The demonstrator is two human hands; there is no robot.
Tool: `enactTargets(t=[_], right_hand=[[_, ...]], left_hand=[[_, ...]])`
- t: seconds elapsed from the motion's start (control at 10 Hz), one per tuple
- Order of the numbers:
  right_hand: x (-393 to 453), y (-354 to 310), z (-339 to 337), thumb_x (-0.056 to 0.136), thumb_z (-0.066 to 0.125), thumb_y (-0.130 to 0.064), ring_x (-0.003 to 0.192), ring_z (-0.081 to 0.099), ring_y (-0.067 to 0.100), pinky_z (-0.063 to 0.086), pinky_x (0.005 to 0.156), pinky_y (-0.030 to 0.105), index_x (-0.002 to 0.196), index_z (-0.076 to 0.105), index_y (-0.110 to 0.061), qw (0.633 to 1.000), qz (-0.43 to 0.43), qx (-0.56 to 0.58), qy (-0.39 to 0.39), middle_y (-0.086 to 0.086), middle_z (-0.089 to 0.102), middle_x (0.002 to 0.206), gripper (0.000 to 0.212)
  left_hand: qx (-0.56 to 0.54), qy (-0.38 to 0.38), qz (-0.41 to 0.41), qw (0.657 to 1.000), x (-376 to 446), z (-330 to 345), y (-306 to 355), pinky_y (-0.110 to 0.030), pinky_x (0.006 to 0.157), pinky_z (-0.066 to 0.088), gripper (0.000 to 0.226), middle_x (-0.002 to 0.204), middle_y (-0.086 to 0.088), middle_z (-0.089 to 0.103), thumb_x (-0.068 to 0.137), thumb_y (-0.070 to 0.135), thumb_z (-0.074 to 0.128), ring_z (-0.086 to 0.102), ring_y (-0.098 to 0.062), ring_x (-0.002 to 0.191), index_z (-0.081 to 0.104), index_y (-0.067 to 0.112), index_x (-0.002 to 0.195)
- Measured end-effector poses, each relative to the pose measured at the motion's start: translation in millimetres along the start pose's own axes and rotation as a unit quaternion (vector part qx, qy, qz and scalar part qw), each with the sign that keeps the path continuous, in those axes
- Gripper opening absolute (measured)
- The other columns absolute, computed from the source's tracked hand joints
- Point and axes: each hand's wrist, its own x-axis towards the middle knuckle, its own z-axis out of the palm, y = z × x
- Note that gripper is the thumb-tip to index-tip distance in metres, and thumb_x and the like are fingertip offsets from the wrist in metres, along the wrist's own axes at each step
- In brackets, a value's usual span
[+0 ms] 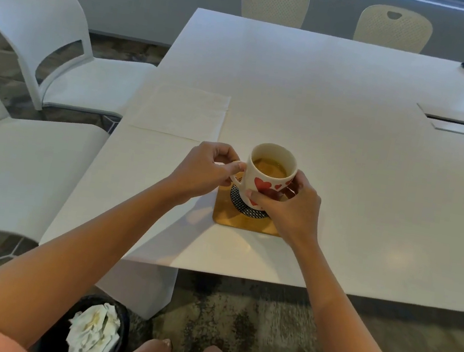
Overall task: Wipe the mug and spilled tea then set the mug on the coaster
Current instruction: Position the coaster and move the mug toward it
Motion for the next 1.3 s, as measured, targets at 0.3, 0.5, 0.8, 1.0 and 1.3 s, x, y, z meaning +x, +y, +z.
enactTargets(t=[0.3,0.5,0.8,1.0,1.3], right_hand=[[-12,-3,3,0.059,0.088,-0.053,0.092,0.062,-0.004,0.047,0.074,0.0,0.124,0.058,-0.027,1.0,-0.001,0.005,0.001,-0.019,0.063,0.109,0.076],[-12,-4,7,0.06,0.088,-0.055,0.095,0.062,-0.001,0.048,0.076,0.002,0.126,0.056,-0.027,1.0,0.0,-0.003,-0.002,-0.017,0.064,0.114,0.078],[-13,-2,4,0.061,0.085,-0.058,0.105,0.062,0.006,0.055,0.085,0.017,0.13,0.05,-0.029,0.999,0.003,0.003,-0.038,-0.012,0.064,0.122,0.082],[3,7,-26,0.061,0.087,-0.054,0.124,0.049,0.005,0.044,0.099,0.022,0.144,0.04,-0.027,0.994,0.026,0.016,-0.104,-0.012,0.052,0.141,0.099],[11,32,-70,0.092,0.066,-0.034,0.117,0.06,0.008,0.05,0.102,0.028,0.137,0.053,-0.018,0.991,0.091,0.081,0.054,-0.006,0.062,0.127,0.05]], left_hand=[[-0.023,-0.004,-0.001,1.0,-10,-5,-10,-0.041,0.079,0.063,0.017,0.09,-0.006,0.075,0.092,0.023,0.069,0.075,-0.022,0.084,0.07,0.006,0.091],[-0.02,-0.012,0.006,1.0,-8,-10,-11,-0.042,0.082,0.062,0.016,0.091,-0.008,0.075,0.092,0.022,0.069,0.075,-0.024,0.085,0.071,0.005,0.092],[0.026,-0.066,-0.005,0.997,3,-16,-10,-0.033,0.088,0.054,0.022,0.089,-0.003,0.074,0.094,0.03,0.066,0.069,-0.018,0.092,0.071,0.009,0.092],[0.043,-0.089,-0.024,0.995,8,-23,-13,-0.023,0.085,0.05,0.025,0.091,0.006,0.073,0.091,0.038,0.067,0.067,-0.009,0.093,0.071,0.014,0.097],[-0.017,-0.04,-0.052,0.998,11,-23,-22,-0.038,0.094,0.053,0.032,0.099,0.001,0.075,0.099,0.039,0.055,0.069,-0.017,0.1,0.071,0.012,0.104]])
